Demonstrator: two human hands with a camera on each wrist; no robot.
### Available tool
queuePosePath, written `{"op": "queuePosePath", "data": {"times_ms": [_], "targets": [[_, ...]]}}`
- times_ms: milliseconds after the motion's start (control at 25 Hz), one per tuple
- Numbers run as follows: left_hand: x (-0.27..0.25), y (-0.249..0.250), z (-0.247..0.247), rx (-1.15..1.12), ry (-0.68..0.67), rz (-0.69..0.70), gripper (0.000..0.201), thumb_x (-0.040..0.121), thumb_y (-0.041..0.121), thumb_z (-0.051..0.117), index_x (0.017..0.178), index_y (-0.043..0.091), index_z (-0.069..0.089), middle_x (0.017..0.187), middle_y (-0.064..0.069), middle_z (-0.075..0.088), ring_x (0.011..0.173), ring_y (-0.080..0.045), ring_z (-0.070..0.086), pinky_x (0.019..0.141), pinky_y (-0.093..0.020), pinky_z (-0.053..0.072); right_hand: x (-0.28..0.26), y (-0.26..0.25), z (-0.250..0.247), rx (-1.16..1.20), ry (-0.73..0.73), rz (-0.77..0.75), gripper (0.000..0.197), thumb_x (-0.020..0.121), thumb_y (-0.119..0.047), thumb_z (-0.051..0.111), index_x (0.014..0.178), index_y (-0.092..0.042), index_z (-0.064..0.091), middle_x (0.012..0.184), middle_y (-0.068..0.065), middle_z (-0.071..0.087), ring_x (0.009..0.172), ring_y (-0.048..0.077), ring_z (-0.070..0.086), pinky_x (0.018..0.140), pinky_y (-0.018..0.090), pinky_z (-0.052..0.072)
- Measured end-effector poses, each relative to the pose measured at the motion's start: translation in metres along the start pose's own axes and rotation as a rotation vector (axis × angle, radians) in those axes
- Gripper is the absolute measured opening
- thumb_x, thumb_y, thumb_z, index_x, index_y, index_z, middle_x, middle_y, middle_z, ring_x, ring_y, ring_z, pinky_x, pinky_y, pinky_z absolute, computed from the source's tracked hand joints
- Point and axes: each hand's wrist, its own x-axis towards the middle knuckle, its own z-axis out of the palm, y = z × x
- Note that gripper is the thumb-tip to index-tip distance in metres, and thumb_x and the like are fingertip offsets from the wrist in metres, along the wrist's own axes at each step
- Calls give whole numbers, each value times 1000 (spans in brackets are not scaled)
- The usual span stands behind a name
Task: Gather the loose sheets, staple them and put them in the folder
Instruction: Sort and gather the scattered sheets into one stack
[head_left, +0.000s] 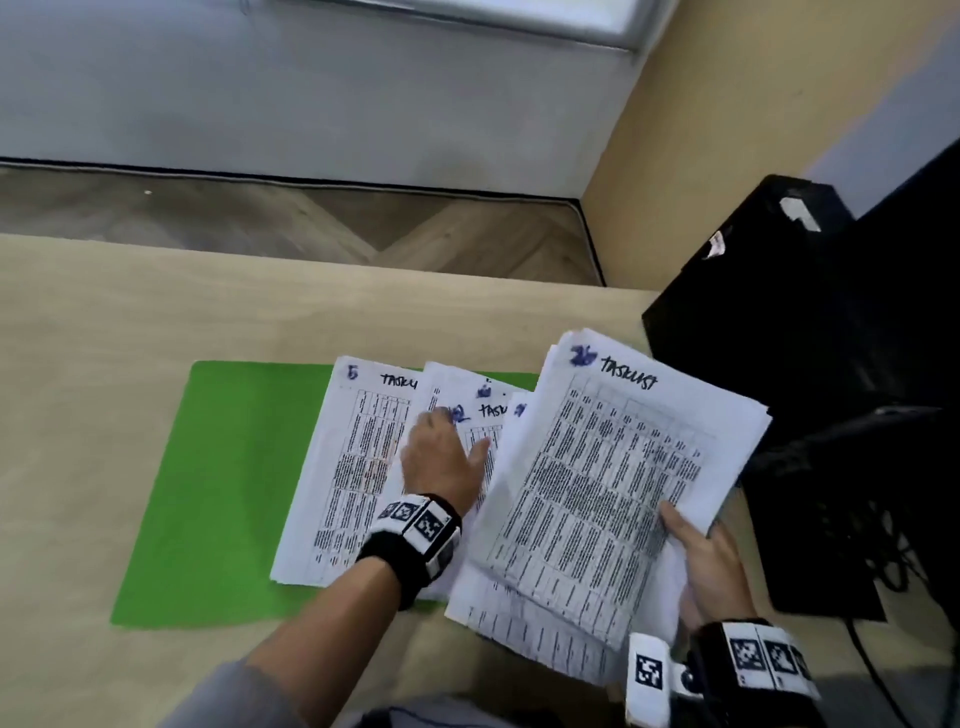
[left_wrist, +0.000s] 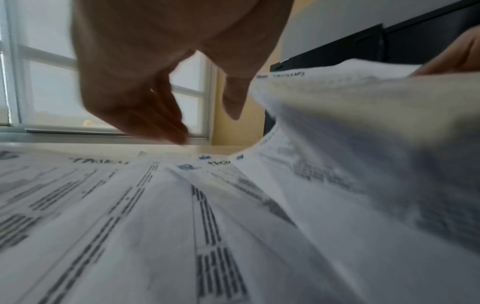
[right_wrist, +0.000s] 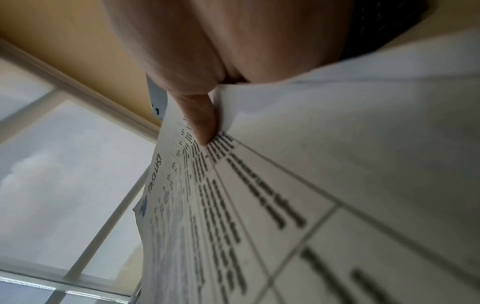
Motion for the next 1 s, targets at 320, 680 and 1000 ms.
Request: {"op": "queuePosePath", "data": {"times_ms": [320, 680, 1000], "targets": [[3, -9, -13, -546, -500, -281, 52, 101, 47, 36, 69, 12, 57, 75, -12, 60, 69, -24, 56, 65, -36, 47, -1, -39, 10, 209, -282, 62, 36, 83, -11, 61, 118, -4, 65, 108, 15, 74, 97, 31, 71, 89, 44, 57], [2, -21, -21, -796, -491, -224, 34, 87, 39, 66, 68, 12, 71, 64, -6, 64, 55, -19, 57, 64, -31, 46, 37, 8, 6, 90, -200, 270, 41, 90, -9, 62, 130, -2, 56, 109, 20, 70, 101, 37, 66, 87, 52, 53], [-6, -25, -14, -909, -238, -331, 29, 69, 15, 84, 89, -2, 72, 85, -17, 76, 68, -24, 73, 63, -30, 56, 44, 14, 2, 219, -215, 392, 37, 55, -11, 75, 89, -6, 60, 91, 19, 64, 77, 36, 68, 79, 45, 49]]}}
